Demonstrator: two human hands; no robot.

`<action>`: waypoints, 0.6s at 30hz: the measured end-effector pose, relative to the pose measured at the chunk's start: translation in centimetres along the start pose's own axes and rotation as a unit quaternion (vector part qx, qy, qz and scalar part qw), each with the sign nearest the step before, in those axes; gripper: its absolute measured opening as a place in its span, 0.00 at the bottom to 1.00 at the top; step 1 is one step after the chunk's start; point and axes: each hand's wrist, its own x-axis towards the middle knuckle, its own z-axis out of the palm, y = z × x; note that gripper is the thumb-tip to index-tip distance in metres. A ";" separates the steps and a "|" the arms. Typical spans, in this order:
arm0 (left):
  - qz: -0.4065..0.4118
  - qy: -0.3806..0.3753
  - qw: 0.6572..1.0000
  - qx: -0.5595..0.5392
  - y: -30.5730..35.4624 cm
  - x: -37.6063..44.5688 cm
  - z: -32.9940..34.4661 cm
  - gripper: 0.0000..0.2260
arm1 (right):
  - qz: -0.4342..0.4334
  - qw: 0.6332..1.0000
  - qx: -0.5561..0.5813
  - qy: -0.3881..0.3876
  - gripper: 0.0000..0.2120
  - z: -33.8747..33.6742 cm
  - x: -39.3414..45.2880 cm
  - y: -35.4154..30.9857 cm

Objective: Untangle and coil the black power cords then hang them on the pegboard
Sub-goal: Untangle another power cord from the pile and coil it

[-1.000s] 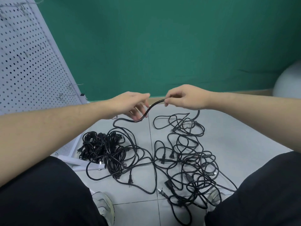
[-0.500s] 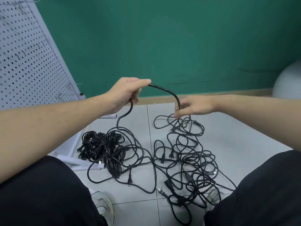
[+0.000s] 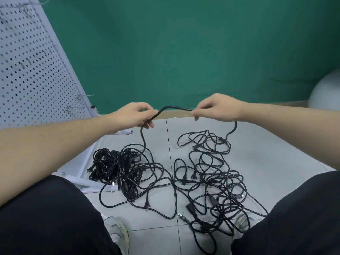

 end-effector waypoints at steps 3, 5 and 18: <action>0.033 -0.027 0.999 -0.015 2.0 -0.4 1.7 0.17 | -0.024 0.998 -0.043 -0.034 0.14 1.2 0.5 -2.2; 0.055 -0.068 0.996 0.002 3.4 -0.4 2.9 0.20 | -0.039 0.997 -0.058 -0.038 0.13 1.8 1.0 -3.1; 0.091 0.111 0.987 -0.069 3.6 0.4 1.2 0.19 | 0.068 0.976 0.133 -0.156 0.09 1.3 0.2 1.2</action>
